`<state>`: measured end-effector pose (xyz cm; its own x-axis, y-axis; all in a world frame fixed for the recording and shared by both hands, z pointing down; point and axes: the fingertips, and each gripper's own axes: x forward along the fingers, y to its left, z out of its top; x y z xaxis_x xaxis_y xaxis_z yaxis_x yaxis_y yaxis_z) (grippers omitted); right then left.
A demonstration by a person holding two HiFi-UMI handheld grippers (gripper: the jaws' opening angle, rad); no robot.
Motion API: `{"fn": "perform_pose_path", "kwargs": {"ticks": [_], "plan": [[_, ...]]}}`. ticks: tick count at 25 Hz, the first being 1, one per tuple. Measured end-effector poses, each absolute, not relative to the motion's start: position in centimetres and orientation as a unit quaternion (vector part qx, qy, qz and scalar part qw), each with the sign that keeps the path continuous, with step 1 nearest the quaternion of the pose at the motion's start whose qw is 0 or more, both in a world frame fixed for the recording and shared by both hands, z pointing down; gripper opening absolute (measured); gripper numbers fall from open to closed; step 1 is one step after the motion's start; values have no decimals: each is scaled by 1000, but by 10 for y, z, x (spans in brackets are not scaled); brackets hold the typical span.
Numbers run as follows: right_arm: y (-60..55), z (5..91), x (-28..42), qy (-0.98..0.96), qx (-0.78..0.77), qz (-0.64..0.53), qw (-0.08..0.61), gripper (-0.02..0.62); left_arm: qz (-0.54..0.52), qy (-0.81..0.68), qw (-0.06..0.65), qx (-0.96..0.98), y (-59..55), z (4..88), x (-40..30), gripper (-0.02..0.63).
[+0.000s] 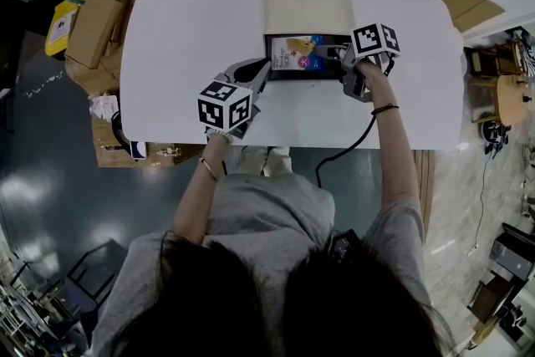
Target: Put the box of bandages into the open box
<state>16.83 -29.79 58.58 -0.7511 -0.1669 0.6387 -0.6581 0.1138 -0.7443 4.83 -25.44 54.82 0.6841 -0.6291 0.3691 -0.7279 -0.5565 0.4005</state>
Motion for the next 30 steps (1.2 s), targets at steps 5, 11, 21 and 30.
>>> {"fn": "perform_pose_path", "kwargs": {"ticks": [5,11,21,30], "plan": [[-300,591,172,-712,303,592,227,121,92,-386,269,878,-254,547,50,-8],[-302,597,173,-706,314,583,254,132,91,-384,269,879,-256,546,54,-8],[-307,608,170,-700,332,561,293,147,91,-389,269,876,-258,546,53,-8],[-308,618,168,-698,340,545,315,172,89,-394,274,873,-260,546,50,-8]]}}
